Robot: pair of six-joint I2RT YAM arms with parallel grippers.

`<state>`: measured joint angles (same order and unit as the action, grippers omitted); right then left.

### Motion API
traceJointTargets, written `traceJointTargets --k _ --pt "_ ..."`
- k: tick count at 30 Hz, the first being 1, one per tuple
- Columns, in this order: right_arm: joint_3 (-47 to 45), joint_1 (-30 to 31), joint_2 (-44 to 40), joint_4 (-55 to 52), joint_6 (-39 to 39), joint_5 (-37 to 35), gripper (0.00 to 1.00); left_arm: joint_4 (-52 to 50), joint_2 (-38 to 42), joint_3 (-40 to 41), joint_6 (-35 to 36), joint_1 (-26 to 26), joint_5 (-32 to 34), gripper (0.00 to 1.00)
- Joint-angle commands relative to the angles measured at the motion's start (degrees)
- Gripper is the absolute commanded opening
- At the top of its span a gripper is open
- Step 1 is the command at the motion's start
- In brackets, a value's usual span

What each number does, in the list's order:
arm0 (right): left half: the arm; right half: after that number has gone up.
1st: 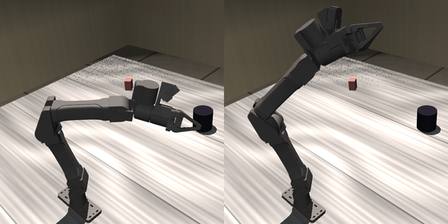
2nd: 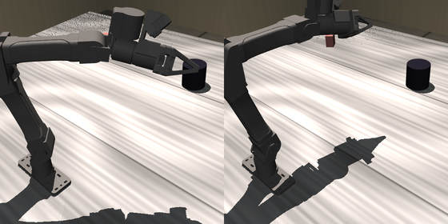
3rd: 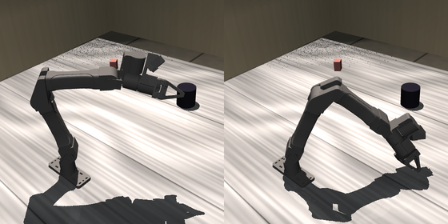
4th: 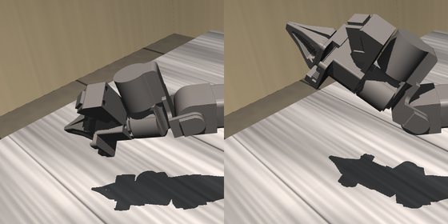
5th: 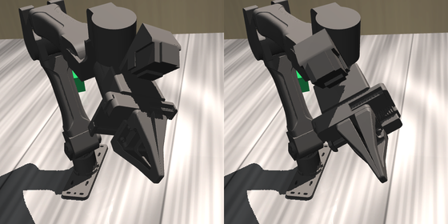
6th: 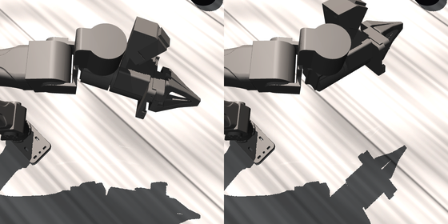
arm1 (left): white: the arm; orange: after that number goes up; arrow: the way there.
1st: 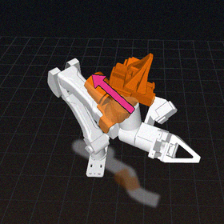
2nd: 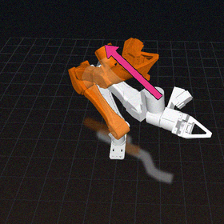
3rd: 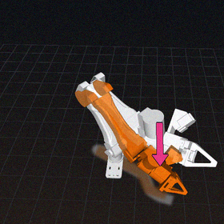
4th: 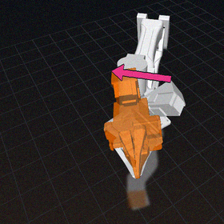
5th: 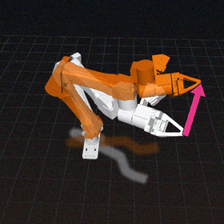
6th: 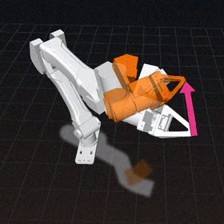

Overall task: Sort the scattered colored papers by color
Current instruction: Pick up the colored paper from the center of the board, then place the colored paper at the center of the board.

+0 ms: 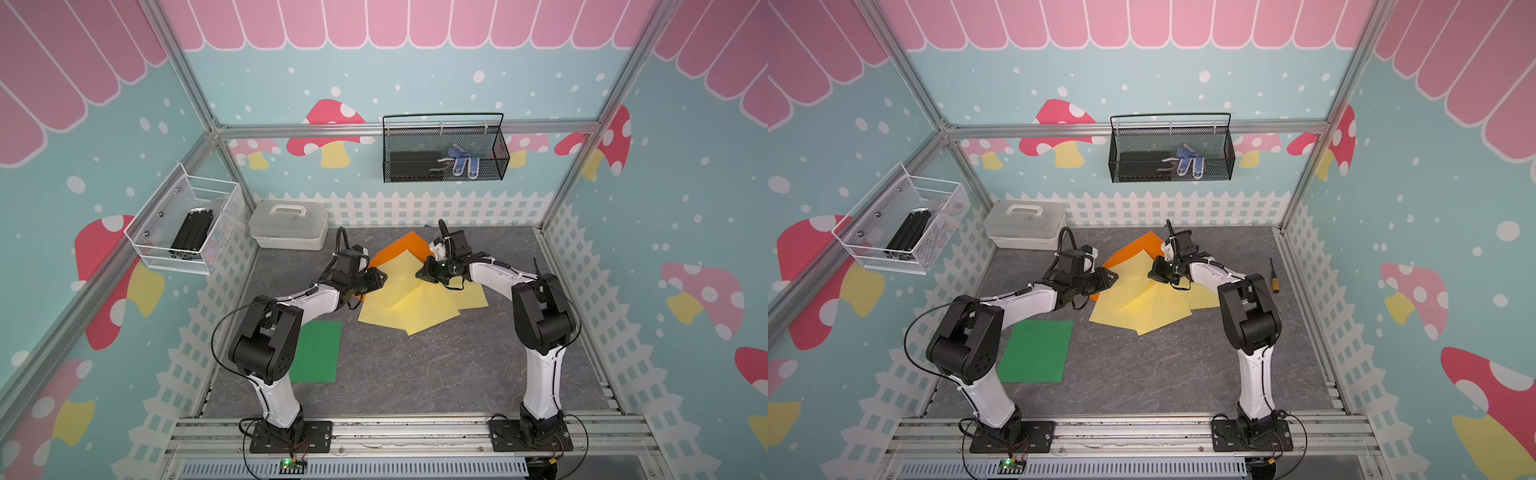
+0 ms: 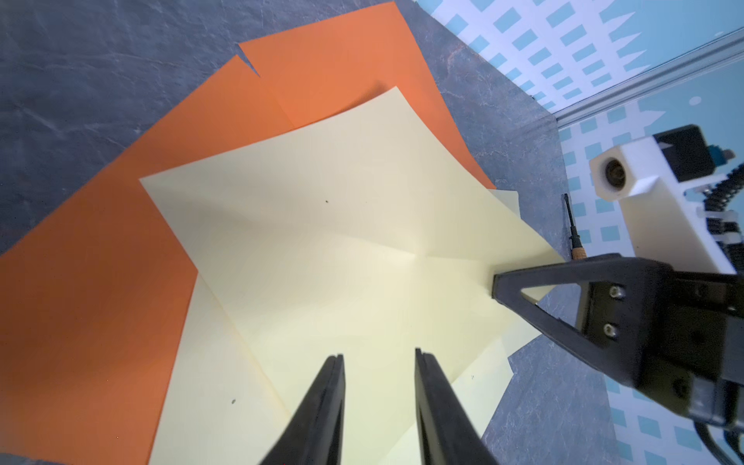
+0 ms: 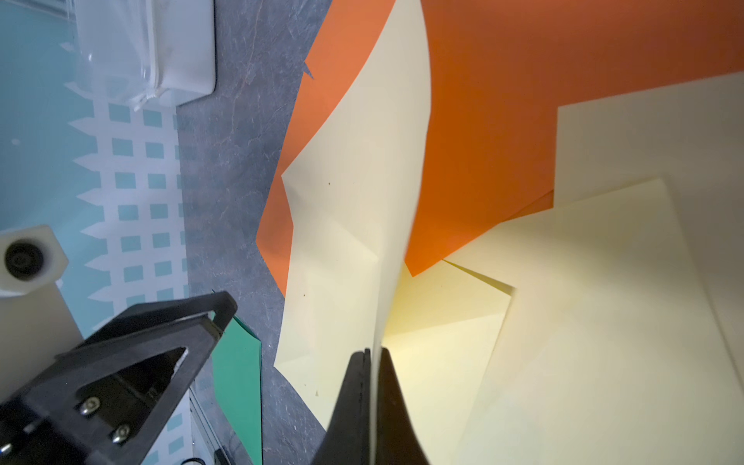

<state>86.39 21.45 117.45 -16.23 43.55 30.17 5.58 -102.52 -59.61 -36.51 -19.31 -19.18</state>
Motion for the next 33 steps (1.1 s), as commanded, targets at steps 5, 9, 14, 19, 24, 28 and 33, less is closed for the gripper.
traceJointTargets --k 5,9,14,19,24,28,33 --pt "3.7 0.7 -6.3 -11.7 -9.3 5.3 0.00 6.4 4.3 1.7 -0.3 1.6 -3.3 0.41" --pt "4.2 0.8 -9.6 -14.7 -11.4 6.9 0.00 10.6 5.5 3.6 -2.2 4.0 -6.8 0.44" --pt "5.9 0.9 -14.3 -21.7 -17.3 8.4 0.00 16.4 7.1 6.2 -3.3 8.8 -15.2 0.44" --pt "6.9 1.0 -19.0 -27.2 -22.9 14.6 0.00 16.8 9.5 6.7 3.1 10.6 -25.4 0.43" --pt "4.9 1.0 -24.2 -27.1 -22.8 19.7 0.00 25.8 11.6 9.7 3.3 10.7 -33.4 0.43" --pt "3.9 1.0 -28.1 -26.0 -20.6 23.1 0.00 42.2 9.0 11.0 -6.9 10.8 -38.5 0.42" --pt "2.6 1.5 -33.3 -20.2 -14.2 29.1 0.00 73.8 2.0 12.1 -27.9 12.1 -41.5 0.40"
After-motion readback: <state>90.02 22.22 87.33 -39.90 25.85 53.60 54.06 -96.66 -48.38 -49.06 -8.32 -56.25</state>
